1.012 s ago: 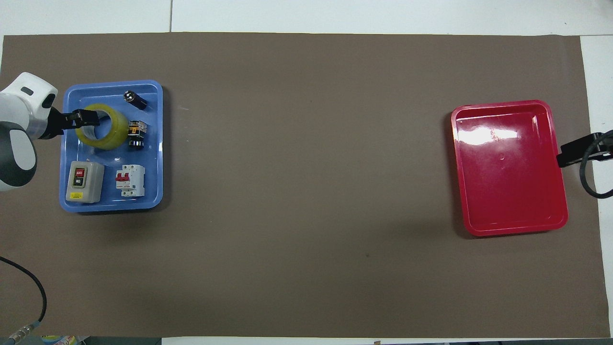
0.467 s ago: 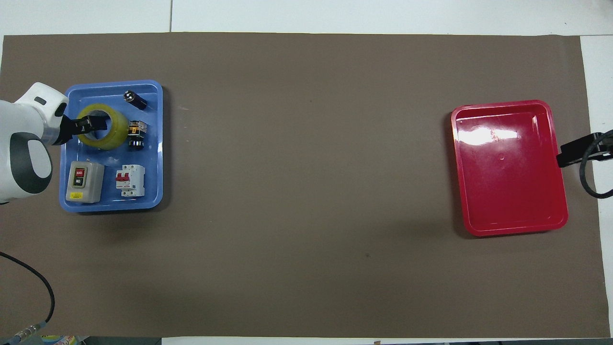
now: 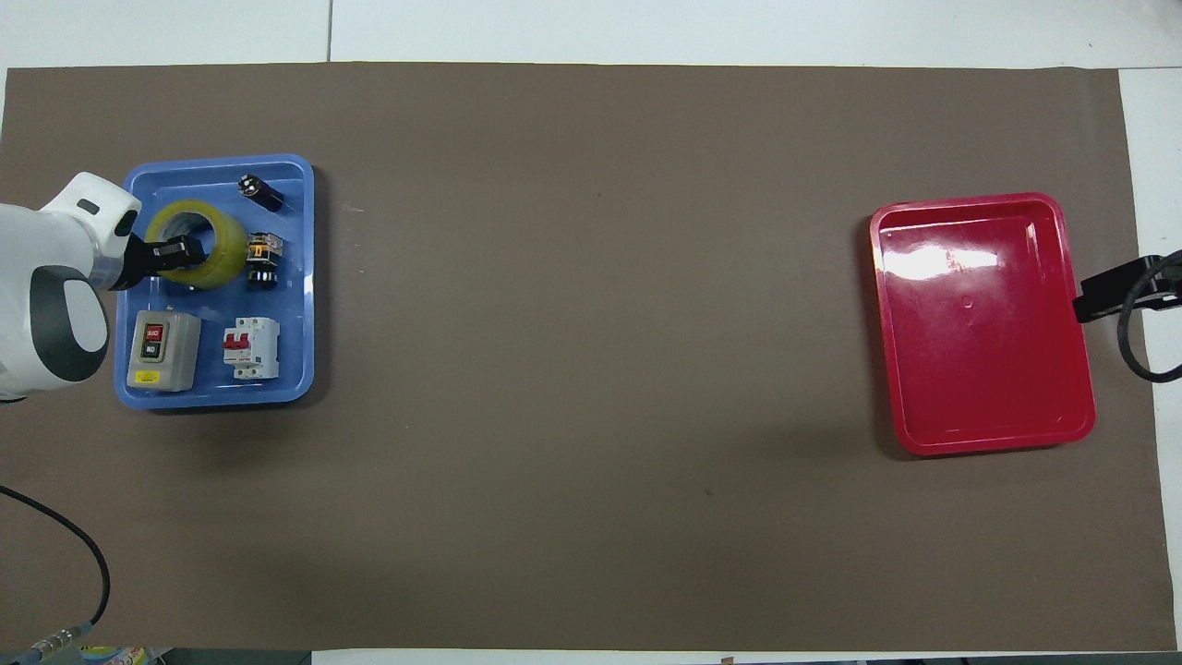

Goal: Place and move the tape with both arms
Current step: 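Reach the left gripper down and grasp the yellow tape roll, then lift the tape with the left gripper and carry it toward the table center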

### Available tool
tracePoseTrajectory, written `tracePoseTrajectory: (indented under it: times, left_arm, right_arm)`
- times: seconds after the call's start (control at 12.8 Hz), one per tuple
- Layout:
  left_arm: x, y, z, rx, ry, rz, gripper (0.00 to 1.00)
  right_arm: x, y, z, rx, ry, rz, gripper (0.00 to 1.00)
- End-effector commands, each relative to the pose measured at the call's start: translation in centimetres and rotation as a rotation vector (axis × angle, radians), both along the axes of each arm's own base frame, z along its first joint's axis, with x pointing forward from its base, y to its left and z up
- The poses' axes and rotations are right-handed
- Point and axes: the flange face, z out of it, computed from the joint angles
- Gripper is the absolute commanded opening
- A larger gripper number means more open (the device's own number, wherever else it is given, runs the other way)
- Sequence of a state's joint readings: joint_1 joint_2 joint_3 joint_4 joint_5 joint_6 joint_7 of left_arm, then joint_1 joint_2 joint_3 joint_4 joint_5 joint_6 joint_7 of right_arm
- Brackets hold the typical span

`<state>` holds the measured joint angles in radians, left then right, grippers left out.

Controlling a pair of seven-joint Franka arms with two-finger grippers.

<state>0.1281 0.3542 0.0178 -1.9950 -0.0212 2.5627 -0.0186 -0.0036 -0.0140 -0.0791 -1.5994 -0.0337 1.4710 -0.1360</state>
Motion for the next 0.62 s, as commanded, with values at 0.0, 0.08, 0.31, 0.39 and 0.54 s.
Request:
tracePoseTrajectory:
  times: [0.0, 0.08, 0.31, 0.39, 0.54]
  left_arm:
    - [-0.6, 1.7, 1.9, 0.013, -0.032, 0.029, 0.00]
    - [-0.5, 1.4, 2.2, 0.013, -0.036, 0.022, 0.00]
    - [0.1, 1.2, 6.6, 0.015, -0.055, 0.019, 0.00]
    - [0.3, 0.6, 8.4, 0.009, -0.016, 0.008, 0.00]
    - [-0.1, -2.5, 11.0, 0.002, 0.004, -0.033, 0.00]
  right_arm:
    - [-0.5, 0.0, 0.0, 0.010, -0.012, 0.019, 1.00]
    - [-0.4, 0.1, 0.0, 0.010, -0.012, 0.021, 1.00]
    - [-0.5, 0.0, 0.0, 0.010, -0.010, 0.019, 1.00]
    - [-0.5, 0.0, 0.0, 0.009, -0.010, 0.019, 1.00]
    - [-0.5, 0.0, 0.0, 0.010, -0.010, 0.019, 1.00]
